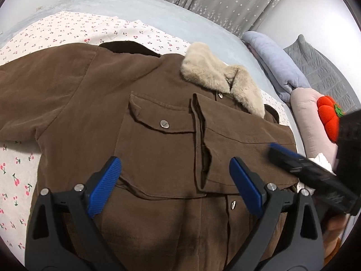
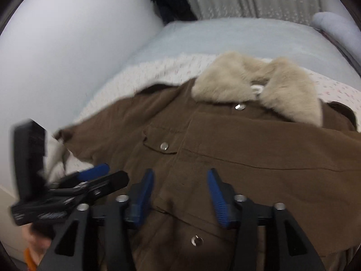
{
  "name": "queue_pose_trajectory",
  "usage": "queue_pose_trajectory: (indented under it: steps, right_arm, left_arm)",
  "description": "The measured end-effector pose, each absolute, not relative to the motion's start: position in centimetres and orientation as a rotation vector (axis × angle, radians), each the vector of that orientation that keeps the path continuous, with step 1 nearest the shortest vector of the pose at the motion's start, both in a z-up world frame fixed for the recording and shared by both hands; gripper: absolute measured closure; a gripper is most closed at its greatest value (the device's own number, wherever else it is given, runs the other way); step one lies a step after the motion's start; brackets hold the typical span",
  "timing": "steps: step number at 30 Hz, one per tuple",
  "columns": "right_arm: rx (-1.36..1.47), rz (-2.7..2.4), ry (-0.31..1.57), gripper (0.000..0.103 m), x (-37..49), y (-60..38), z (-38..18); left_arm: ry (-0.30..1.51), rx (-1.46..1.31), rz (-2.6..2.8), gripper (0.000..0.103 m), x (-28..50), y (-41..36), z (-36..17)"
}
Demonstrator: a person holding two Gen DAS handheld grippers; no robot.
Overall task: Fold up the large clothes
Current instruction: 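Grasp the sleeve cuff with the right gripper and fold it across the coat front, then pinch the folded coat panel with the left gripper and smooth it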
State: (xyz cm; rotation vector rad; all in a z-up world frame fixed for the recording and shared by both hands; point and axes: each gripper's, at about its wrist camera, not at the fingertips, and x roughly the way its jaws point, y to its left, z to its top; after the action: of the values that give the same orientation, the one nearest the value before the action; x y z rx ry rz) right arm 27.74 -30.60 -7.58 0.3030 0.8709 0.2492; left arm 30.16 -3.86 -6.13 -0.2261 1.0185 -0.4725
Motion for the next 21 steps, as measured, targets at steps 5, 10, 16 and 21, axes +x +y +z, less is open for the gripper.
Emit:
queue_pose_trajectory:
  steps: [5,10,16,21]
  right_arm:
    - [0.232,0.007,0.808,0.034,23.8,-35.9,-6.6]
    - [0.168,-0.148,0.852,0.032,21.5,-39.3,-8.7]
    - [0.065,-0.245,0.851,0.029,20.1,-41.5,-9.5]
    - [0.14,-0.264,0.836,0.028,19.3,-43.9,-9.8]
  left_arm:
    - [0.998,-0.148,-0.524,0.006,30.1,-7.3,-5.7]
    - [1.036,-0.046,-0.481,0.019,32.2,-10.8,-7.2]
    - [1.059,0.072,-0.458,0.05,32.8,-14.1,-8.9]
    - [0.977,0.156,-0.406,0.097,31.8,-15.0,-7.9]
